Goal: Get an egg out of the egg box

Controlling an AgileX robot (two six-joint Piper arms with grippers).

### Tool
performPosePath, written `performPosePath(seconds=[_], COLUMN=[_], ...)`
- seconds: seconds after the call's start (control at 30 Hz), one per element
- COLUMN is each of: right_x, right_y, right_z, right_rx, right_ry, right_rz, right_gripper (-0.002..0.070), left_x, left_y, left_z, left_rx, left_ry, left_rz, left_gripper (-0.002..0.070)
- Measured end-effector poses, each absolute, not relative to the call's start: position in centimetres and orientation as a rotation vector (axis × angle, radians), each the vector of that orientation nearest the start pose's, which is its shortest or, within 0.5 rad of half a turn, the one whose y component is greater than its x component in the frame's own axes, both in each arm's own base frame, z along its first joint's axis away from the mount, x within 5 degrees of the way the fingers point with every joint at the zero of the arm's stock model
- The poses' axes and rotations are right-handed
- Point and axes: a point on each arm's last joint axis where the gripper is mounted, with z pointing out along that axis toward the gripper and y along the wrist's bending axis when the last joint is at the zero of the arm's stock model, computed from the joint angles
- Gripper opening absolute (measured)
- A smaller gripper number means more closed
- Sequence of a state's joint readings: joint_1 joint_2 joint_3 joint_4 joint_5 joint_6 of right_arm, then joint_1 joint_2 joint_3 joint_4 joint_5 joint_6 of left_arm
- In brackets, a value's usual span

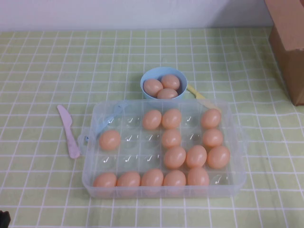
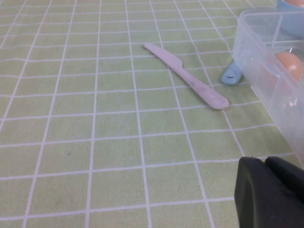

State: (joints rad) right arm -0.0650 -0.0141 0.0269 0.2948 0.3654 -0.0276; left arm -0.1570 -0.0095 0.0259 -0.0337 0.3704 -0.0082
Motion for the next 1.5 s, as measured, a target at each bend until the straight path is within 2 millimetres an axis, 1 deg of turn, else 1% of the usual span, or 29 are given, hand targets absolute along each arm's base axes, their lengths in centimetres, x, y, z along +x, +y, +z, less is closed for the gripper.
performPosePath(seconds=[0.1,0.17,0.3,0.33,0.37,0.4,0.43,0.5,0.57,0.67,0.73,1.0,1.07,1.13,1.2,1.3,1.37,1.47,1.5], right_x=[5.3,5.3,5.3,5.3,5.3,5.3,5.4,5.4,5.4,5.3,5.2,5.2,5.2,5.0,5.2,5.9,6.6,7.9,8.5], right_y=[0.7,0.9,1.7,2.1,2.2,2.4,2.4,2.4,2.5,2.8,2.8,2.9,2.9,3.0,3.2,3.5,3.9,4.4,4.5], right_z=[17.4,17.5,17.9,18.3,18.5,18.8,19.1,19.4,19.4,19.1,19.1,19.1,19.6,21.1,22.8,25.3,27.3,29.5,30.0], right_rx=[0.239,0.282,0.456,0.553,0.594,0.668,0.719,0.77,0.759,0.649,0.612,0.587,0.538,0.434,0.321,0.123,-0.086,-0.349,-0.411], right_ry=[1.834,1.823,1.762,1.713,1.687,1.636,1.596,1.553,1.556,1.62,1.64,1.645,1.646,1.65,1.699,1.828,1.944,2.082,2.122], right_rz=[0.258,0.327,0.602,0.755,0.817,0.929,0.999,1.067,1.068,0.997,0.974,0.955,0.926,0.865,0.777,0.652,0.565,0.521,0.524], right_gripper=[-0.0017,-0.0017,-0.0017,-0.0017,-0.0017,-0.0017,-0.0017,-0.0017,-0.0017,-0.0017,-0.0017,-0.0017,-0.0017,-0.0017,-0.0017,-0.0017,-0.0017,-0.0017,-0.0017], left_x=[5.2,5.2,5.2,5.2,5.2,5.2,5.2,5.2,5.2,5.2,5.2,5.2,5.2,5.2,5.2,5.2,5.2,5.2,5.2], left_y=[-0.9,-0.9,-0.9,-0.9,-0.9,-0.9,-0.9,-0.9,-0.9,-0.9,-0.9,-0.9,-0.9,-0.9,-0.9,-0.9,-0.9,-0.9,-0.9], left_z=[17.2,17.2,17.2,17.2,17.2,17.2,17.2,17.2,17.2,17.2,17.2,17.2,17.2,17.2,17.2,17.2,17.2,17.2,17.2], left_rx=[0.118,0.118,0.118,0.118,0.118,0.118,0.118,0.118,0.118,0.118,0.118,0.118,0.118,0.118,0.118,0.119,0.119,0.12,0.12], left_ry=[1.869,1.869,1.869,1.869,1.869,1.869,1.869,1.869,1.869,1.869,1.869,1.869,1.869,1.869,1.869,1.869,1.869,1.869,1.869], left_rz=[-0.147,-0.147,-0.147,-0.147,-0.147,-0.147,-0.147,-0.147,-0.147,-0.147,-0.147,-0.147,-0.147,-0.147,-0.147,-0.147,-0.147,-0.145,-0.145], left_gripper=[-0.0003,-0.0003,-0.0003,-0.0003,-0.0003,-0.0003,-0.0003,-0.0003,-0.0003,-0.0003,-0.0003,-0.0003,-0.0003,-0.0003,-0.0003,-0.0003,-0.0003,-0.0003,-0.0003])
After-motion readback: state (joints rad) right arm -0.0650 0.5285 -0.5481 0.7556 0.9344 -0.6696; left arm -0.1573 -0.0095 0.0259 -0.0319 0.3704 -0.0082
